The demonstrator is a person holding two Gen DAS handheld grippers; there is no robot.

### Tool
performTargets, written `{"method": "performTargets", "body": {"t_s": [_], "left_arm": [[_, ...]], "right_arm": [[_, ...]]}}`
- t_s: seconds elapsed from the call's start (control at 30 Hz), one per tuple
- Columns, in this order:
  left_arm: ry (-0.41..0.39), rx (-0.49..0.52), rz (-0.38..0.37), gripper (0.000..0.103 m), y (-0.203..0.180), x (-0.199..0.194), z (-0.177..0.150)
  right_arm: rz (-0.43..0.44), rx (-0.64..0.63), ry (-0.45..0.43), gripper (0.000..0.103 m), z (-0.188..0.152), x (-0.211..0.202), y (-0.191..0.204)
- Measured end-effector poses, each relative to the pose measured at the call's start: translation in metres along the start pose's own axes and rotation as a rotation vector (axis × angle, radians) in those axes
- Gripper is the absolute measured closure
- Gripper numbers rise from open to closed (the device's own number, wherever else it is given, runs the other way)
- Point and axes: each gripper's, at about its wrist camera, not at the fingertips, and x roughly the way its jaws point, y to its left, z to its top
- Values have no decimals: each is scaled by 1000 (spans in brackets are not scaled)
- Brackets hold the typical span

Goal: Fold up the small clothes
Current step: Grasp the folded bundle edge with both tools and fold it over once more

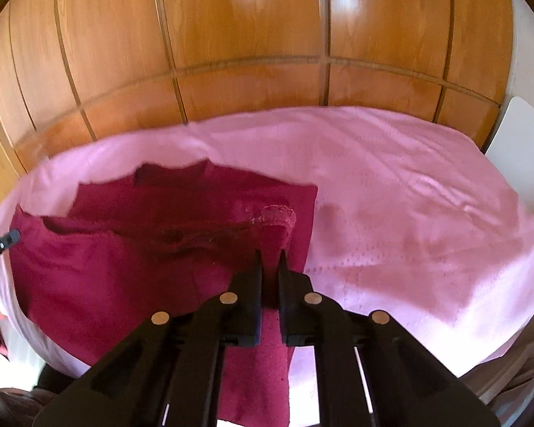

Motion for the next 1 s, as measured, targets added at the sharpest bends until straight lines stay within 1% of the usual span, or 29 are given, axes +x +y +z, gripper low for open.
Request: {"method": "performTargets", "body": {"t_s": [0.1,0.2,0.23,0.37,0.47,0.57,0.63,0.67,0.73,0.77,0.8,0.83,0.87,0.9,1.0], "left_arm": [[-25,-6,-15,97,0,-2,15],[-53,14,4,97,-1,1,34],[-59,19,10,97,-1,4,41],[-45,-2,67,97,15,38,71],[-14,-33,98,97,31,70,87],[38,-56,127,97,45,106,95],[77,-50,167,97,49,129,94],[111,-59,178,97,52,144,91],[160,-49,228,97,57,166,82],[192,-47,232,96,60,176,76],[198,-37,237,96,60,179,73],[186,-35,238,95,59,175,73],[182,-41,239,91,61,170,74],[183,-48,240,89,61,163,74],[164,-57,228,89,62,136,71]], "right_arm": [[9,18,-34,97,25,6,0],[9,46,-57,97,51,22,-4],[-4,54,-64,97,61,31,-5],[-35,98,-50,97,87,68,-17],[-71,126,-7,97,98,107,-27],[-104,131,65,97,96,147,-31],[-136,117,116,97,89,169,-33],[-140,118,140,97,85,178,-35],[-135,116,194,96,76,194,-37],[-133,115,199,94,75,194,-38],[-122,118,189,82,75,188,-40],[-105,122,180,76,74,180,-42],[-82,129,169,67,73,171,-44],[-64,135,157,62,70,158,-48],[-6,151,145,61,53,119,-60]]}}
